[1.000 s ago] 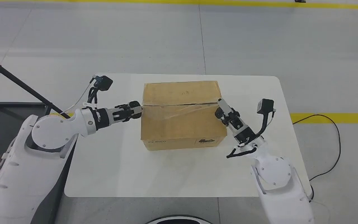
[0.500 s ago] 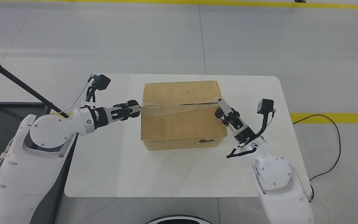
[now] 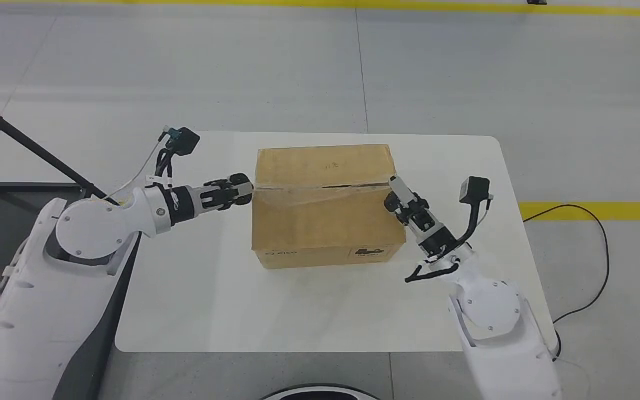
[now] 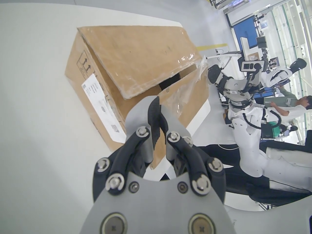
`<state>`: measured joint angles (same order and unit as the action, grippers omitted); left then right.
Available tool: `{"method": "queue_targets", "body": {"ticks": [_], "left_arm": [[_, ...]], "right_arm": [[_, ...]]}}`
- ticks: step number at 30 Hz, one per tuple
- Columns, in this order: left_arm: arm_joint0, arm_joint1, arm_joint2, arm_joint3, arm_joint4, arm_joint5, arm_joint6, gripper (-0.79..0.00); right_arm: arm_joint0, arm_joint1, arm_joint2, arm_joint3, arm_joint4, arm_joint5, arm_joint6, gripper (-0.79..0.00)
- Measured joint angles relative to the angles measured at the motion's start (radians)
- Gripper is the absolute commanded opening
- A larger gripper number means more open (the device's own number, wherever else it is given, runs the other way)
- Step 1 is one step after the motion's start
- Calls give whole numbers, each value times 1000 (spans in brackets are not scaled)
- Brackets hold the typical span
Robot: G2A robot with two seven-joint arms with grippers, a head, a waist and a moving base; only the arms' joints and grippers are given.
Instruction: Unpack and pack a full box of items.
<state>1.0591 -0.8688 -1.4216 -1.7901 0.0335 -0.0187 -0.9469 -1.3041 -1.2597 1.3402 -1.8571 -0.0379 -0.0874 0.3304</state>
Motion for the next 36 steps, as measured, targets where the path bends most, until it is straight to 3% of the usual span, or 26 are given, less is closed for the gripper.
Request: {"method": "queue_targets", "body": {"ticks": [33, 34, 35, 36], "left_arm": [[-28, 1, 19, 40, 14, 22, -11, -785], [-29, 1, 19, 40, 14, 23, -10, -785], [-29, 1, 20, 41, 14, 23, -10, -785], [-29, 1, 20, 41, 14, 23, -10, -785]], "right_arm": [[-1, 1, 6, -29, -7, 6, -3, 0], [2, 1, 8, -35, -7, 10, 2, -560], [4, 1, 9, -39, -7, 15, 4, -785], [5, 2, 11, -42, -7, 22, 6, -785]]}}
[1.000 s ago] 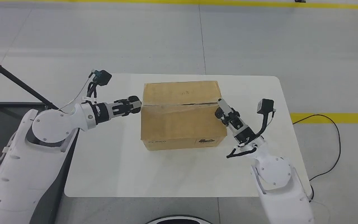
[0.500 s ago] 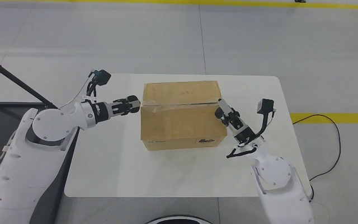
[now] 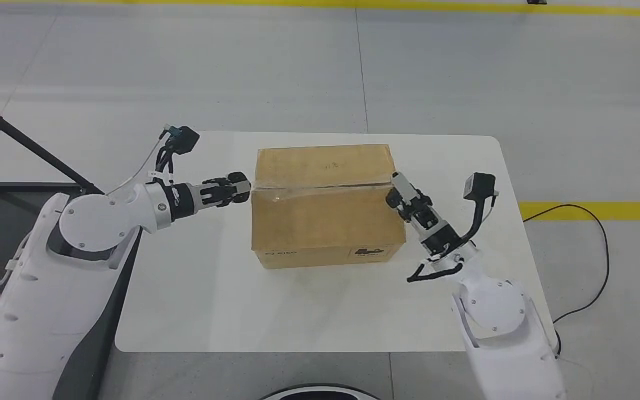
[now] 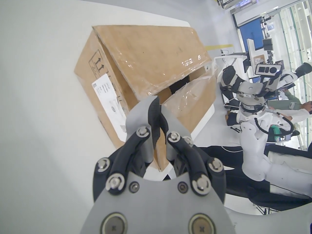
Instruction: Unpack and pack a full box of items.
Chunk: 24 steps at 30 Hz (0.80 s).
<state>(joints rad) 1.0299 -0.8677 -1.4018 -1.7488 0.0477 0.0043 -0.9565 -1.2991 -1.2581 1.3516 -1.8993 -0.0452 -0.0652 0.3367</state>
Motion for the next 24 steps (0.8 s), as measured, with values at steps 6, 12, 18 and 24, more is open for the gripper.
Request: {"method": "queue_targets", "body": {"ticks": [6, 12, 18, 24], "left_arm": [[-1, 0, 3, 5, 0, 1, 0, -785], [-3, 0, 10, 13, 11, 0, 0, -785], [-7, 0, 19, 17, 27, -7, -2, -785], [-8, 0, 27, 24, 35, -12, 1, -785]], "right_arm": [[4, 1, 11, -11, -10, 35, -12, -785], [0, 0, 9, -11, -10, 35, -17, -785], [15, -1, -3, 19, -33, 114, -18, -785], [59, -5, -20, 52, -48, 222, -28, -785]]}}
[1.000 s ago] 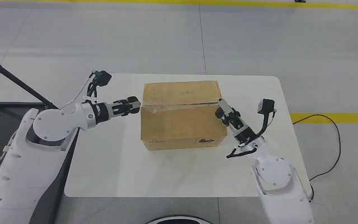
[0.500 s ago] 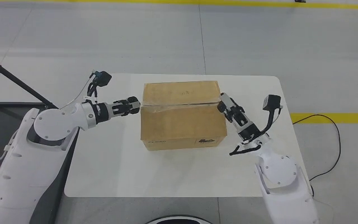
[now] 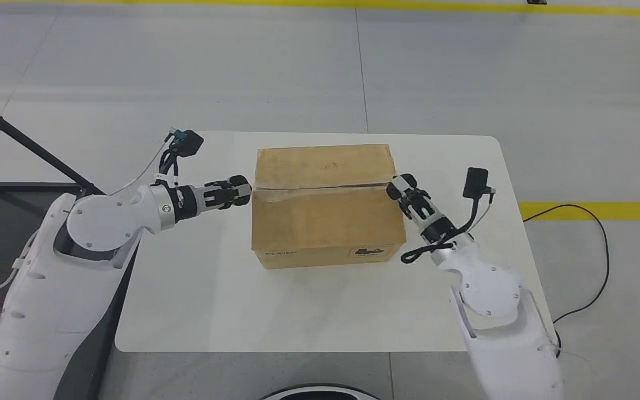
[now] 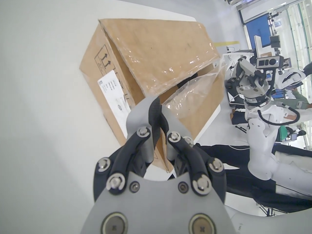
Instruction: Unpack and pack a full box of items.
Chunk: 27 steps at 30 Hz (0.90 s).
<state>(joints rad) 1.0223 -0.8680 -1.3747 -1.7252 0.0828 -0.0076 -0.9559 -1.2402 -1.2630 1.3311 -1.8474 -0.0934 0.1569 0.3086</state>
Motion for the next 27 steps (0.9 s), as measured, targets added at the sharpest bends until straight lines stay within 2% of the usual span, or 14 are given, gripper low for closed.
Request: {"method": "queue_targets", "body": {"ticks": [4, 14, 27], "left_arm": [[-1, 0, 6, 3, 11, -3, 0, -785], [-1, -1, 7, 7, 2, 1, 4, -785], [-7, 0, 9, 13, 5, -3, -4, -785]], "right_arm": [[34, -3, -17, 7, -15, 40, -5, -785], [27, -5, -24, 17, -30, 38, -25, -785], [77, -20, -86, 88, -61, 78, -79, -785]]}}
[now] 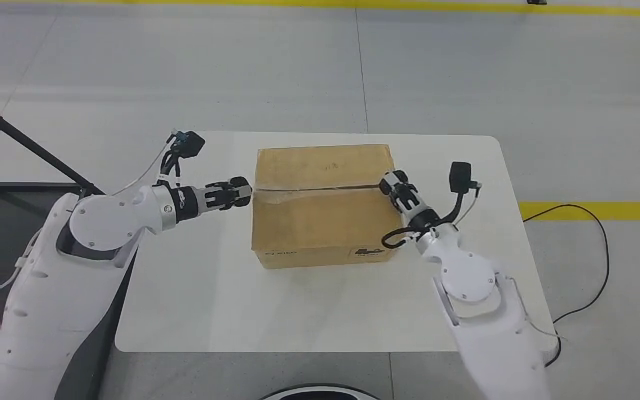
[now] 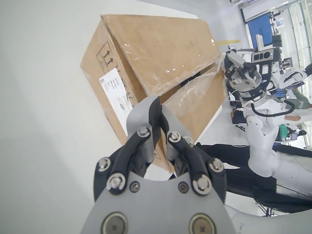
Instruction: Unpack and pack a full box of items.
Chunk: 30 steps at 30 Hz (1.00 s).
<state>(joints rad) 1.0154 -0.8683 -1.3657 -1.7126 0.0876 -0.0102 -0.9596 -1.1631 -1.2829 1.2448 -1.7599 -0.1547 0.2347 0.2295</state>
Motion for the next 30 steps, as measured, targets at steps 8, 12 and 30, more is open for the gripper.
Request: {"method": "queue_targets", "body": {"ticks": [8, 12, 30], "left_arm": [[1, 0, 2, -4, 4, -4, -2, -785], [2, 0, 4, -5, 6, -3, -2, -785], [9, 1, -2, -12, 4, 8, 4, -760]], "right_arm": [[16, -7, -18, 19, 2, 4, -3, -785], [24, -10, -27, 29, 7, 6, 0, -785], [41, -22, -56, 45, 13, 10, 24, -785]]}}
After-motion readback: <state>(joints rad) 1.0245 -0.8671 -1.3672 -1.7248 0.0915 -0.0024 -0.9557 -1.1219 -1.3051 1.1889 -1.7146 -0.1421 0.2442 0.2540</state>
